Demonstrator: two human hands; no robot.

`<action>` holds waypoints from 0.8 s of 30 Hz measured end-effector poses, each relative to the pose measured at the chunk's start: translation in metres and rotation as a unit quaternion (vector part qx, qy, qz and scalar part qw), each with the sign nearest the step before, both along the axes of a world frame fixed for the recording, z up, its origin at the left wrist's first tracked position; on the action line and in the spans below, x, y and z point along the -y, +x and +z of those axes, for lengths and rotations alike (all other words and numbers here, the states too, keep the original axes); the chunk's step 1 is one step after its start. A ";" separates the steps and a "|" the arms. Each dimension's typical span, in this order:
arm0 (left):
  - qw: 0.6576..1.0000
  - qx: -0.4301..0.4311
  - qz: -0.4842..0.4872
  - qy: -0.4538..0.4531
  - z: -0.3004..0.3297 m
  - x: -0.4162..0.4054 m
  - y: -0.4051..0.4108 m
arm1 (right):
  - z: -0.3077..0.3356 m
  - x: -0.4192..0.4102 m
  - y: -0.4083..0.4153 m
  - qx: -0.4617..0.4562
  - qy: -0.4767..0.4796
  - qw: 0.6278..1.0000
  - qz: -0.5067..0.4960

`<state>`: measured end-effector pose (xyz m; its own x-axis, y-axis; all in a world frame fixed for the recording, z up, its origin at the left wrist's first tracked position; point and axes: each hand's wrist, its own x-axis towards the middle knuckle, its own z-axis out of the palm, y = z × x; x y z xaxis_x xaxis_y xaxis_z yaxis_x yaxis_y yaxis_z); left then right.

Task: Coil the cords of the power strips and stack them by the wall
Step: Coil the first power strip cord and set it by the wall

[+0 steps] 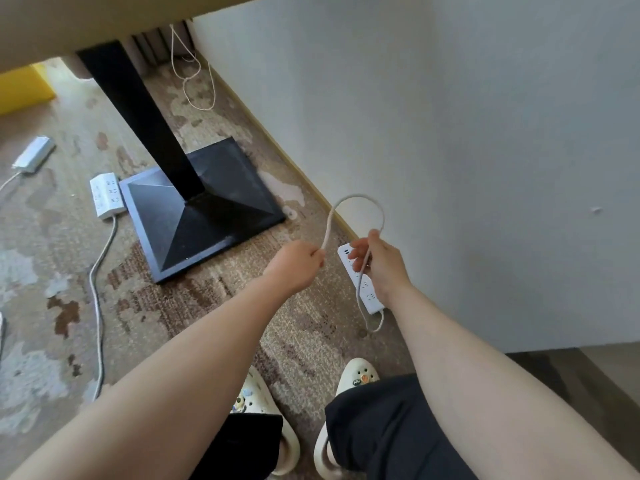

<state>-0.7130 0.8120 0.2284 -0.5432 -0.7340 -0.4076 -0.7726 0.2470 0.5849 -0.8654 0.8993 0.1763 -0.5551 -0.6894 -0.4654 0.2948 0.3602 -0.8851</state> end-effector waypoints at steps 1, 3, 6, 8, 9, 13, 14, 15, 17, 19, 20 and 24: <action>1.000 -0.006 -0.010 -0.001 0.000 -0.001 -0.009 | 0.000 0.002 0.001 -0.008 -0.004 1.000 0.022; 0.999 -0.018 -0.037 -0.010 -0.001 -0.003 -0.025 | -0.003 0.005 0.003 -0.016 -0.006 0.998 0.054; 0.995 -0.021 -0.095 0.000 -0.006 -0.004 -0.042 | -0.006 0.008 0.000 -0.008 0.005 0.998 0.064; 0.991 0.001 -0.132 0.007 -0.011 -0.008 -0.048 | -0.010 0.009 -0.006 0.020 0.011 0.999 0.049; 0.990 0.005 -0.139 0.016 -0.014 -0.010 -0.050 | -0.012 0.010 -0.009 0.034 0.011 0.999 0.040; 0.990 0.021 -0.130 0.044 -0.026 -0.013 -0.049 | -0.018 0.013 -0.011 0.052 0.020 0.998 0.033; 0.991 0.016 -0.120 0.055 -0.029 -0.013 -0.047 | -0.020 0.013 -0.011 0.047 0.027 0.998 0.027; 0.991 0.010 -0.112 0.070 -0.031 -0.014 -0.043 | -0.020 0.013 -0.011 0.041 0.032 0.998 0.022; 0.990 0.007 -0.108 0.087 -0.037 -0.014 -0.030 | -0.020 0.011 -0.013 0.032 0.028 0.999 0.023; 0.989 0.019 -0.118 0.087 -0.043 -0.011 -0.011 | -0.016 0.009 -0.016 0.015 0.022 0.999 0.024; 0.988 0.028 -0.122 0.085 -0.046 -0.007 0.001 | -0.014 0.009 -0.018 0.010 0.018 1.000 0.014; 0.990 0.060 -0.100 0.075 -0.053 0.013 0.056 | -0.007 0.012 -0.032 -0.001 -0.001 0.999 -0.052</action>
